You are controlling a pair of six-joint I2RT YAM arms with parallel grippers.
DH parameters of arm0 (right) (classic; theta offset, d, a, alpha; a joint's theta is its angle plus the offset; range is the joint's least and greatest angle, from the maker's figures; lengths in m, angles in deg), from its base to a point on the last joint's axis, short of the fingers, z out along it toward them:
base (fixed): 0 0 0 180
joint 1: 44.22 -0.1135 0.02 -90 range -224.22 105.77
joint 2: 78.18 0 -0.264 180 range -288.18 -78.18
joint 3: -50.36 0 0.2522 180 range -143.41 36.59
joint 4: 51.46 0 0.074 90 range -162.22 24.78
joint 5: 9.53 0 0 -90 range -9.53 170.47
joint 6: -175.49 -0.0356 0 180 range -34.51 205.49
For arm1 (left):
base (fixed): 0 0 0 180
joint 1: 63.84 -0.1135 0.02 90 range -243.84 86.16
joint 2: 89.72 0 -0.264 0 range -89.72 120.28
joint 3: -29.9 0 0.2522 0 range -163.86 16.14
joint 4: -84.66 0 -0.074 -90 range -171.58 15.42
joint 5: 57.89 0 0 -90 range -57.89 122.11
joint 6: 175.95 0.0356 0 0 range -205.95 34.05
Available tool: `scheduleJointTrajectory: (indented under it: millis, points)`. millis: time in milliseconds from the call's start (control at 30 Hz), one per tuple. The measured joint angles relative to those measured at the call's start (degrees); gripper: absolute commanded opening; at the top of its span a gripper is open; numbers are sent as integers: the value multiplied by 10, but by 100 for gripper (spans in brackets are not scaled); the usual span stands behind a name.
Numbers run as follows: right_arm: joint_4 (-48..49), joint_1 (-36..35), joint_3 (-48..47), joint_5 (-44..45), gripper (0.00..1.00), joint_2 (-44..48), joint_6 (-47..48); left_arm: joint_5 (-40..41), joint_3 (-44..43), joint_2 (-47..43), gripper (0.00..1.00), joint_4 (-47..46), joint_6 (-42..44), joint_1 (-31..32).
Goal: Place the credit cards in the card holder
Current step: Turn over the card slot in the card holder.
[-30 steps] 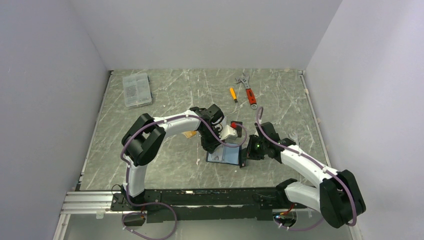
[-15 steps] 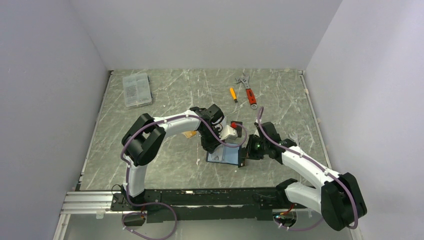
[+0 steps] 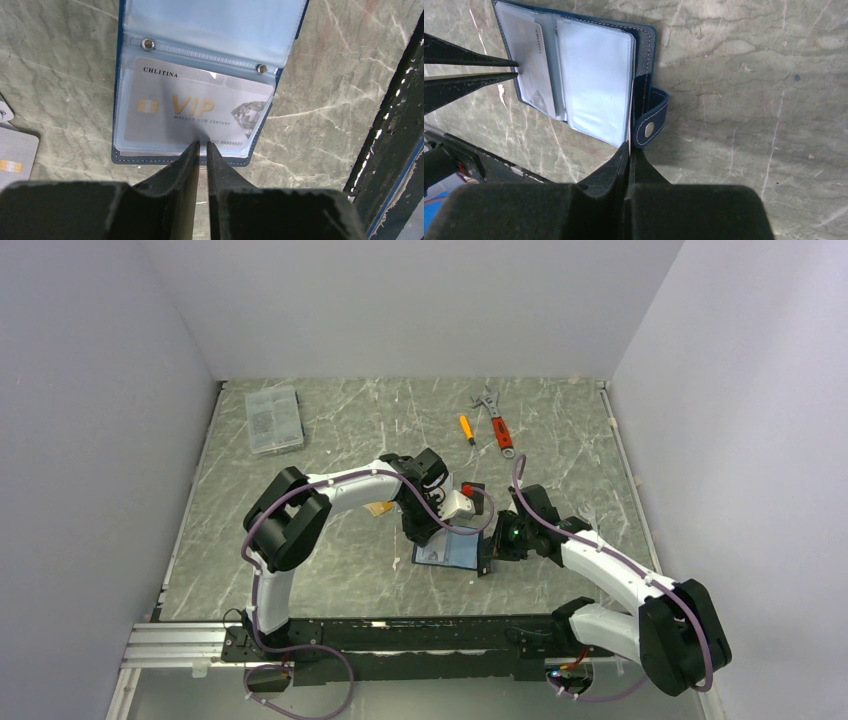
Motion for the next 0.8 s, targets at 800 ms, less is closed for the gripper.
scheduleJointTrajectory:
  millis: [800]
  points:
    - [2,0,4,-16,0,27,0,0,-2,1,17,3,0,0]
